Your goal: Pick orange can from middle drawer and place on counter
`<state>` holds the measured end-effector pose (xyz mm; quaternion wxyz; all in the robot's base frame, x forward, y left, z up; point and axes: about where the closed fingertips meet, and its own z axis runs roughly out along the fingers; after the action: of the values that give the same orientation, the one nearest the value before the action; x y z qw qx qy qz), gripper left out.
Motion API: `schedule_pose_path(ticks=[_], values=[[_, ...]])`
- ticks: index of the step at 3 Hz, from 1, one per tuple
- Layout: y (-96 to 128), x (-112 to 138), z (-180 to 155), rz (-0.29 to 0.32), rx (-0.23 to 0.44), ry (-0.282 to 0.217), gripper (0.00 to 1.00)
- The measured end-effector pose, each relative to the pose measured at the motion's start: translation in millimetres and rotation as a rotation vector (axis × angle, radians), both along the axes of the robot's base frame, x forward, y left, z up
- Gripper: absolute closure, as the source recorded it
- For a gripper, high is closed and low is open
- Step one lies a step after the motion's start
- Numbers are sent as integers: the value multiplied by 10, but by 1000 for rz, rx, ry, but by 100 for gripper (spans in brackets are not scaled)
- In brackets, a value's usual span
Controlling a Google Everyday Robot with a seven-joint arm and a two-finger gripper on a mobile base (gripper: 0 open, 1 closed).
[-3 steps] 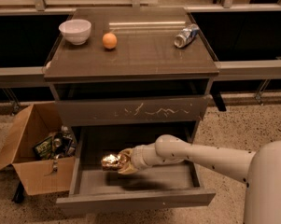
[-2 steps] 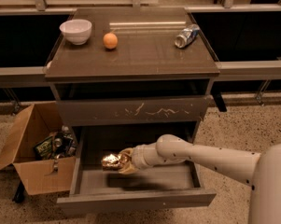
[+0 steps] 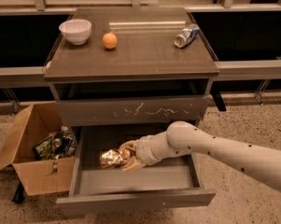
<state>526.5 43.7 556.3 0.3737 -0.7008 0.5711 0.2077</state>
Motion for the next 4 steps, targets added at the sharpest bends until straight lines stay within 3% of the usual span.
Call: schedule_pose_path(ticks=[1, 3, 4], values=[[-89, -280, 528, 58, -9, -41, 100], [-126, -274, 692, 87, -20, -31, 100], [-270, -233, 1202, 127, -36, -36, 100]])
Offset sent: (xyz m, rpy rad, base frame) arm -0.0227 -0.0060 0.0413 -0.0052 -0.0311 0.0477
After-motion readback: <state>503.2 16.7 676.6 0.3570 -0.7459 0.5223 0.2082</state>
